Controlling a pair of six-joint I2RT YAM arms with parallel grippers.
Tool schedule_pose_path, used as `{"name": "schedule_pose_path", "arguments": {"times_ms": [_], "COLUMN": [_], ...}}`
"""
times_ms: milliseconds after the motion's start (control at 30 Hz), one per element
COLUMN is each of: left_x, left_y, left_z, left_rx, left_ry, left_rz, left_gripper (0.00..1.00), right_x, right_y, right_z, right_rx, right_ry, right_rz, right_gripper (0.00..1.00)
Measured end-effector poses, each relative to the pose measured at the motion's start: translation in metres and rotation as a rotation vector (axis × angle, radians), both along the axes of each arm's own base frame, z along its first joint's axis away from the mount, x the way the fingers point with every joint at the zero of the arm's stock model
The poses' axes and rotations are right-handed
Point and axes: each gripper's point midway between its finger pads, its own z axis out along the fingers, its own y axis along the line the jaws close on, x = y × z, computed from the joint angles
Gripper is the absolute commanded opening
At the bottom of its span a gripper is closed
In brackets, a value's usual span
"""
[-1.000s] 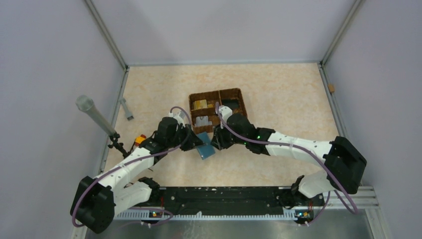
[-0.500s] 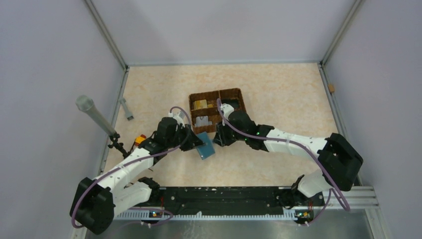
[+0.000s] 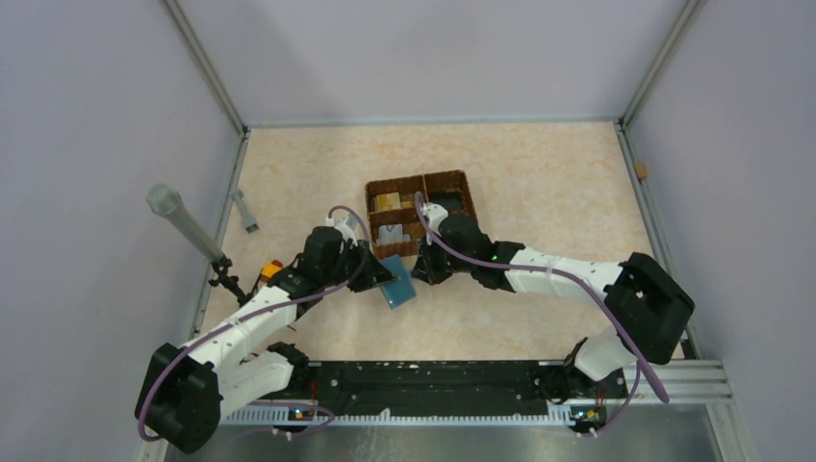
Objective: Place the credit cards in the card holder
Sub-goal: Close the card holder.
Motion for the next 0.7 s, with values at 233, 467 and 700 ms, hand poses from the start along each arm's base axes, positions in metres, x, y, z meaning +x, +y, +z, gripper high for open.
{"name": "schedule_pose_path", "arguments": {"times_ms": [233, 467, 700], "left_x": [0.000, 0.000, 0.000], "left_y": [0.000, 0.000, -0.001], "left_z": [0.000, 0.000, 0.002], "left_rx": [0.004, 0.004, -0.007], "left_ry": [-0.004, -0.003, -0.006], "left_rz": [0.001, 0.000, -0.009], "left_gripper": [0.00, 0.00, 0.08], "right_x": [0.000, -0.005, -0.008], "right_y": [0.003, 0.008, 0.012], "right_z": [0.002, 0.005, 0.007], "right_rx": [0.016, 0.057, 0.086], "right_ry": [-0.006, -0.005, -0.003], "right_rz": [0.012, 0.058, 0.084], "right_gripper": [0.00, 0.00, 0.00]}}
